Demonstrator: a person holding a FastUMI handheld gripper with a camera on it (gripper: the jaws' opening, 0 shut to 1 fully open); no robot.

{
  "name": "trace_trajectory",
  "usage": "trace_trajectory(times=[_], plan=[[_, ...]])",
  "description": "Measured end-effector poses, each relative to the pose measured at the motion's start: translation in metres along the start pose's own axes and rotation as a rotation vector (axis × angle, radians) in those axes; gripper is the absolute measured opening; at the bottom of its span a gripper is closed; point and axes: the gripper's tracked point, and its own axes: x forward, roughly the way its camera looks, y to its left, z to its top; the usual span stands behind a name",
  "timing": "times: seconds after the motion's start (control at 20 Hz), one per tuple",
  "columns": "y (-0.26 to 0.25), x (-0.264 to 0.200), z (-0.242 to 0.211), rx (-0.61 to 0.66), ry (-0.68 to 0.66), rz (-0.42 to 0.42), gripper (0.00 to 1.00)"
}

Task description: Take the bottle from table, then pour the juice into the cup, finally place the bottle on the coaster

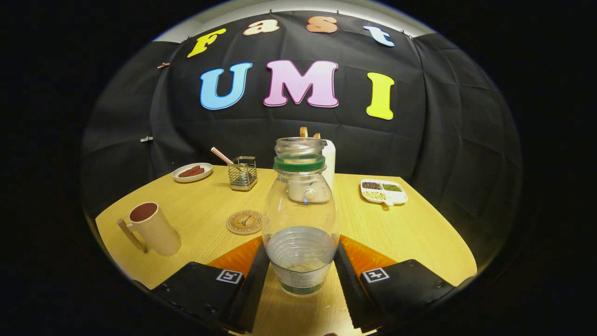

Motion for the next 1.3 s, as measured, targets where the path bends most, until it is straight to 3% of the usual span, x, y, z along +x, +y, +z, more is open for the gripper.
trace_trajectory(times=[0.6, 0.95, 1.3], plan=[[0.029, -0.008, 0.053, -0.292, -0.042, 0.052, 0.75], [0.060, -0.013, 0.076, -0.371, -0.017, 0.057, 0.75], [0.102, -0.010, 0.078, -0.645, -0.037, 0.043, 0.75]])
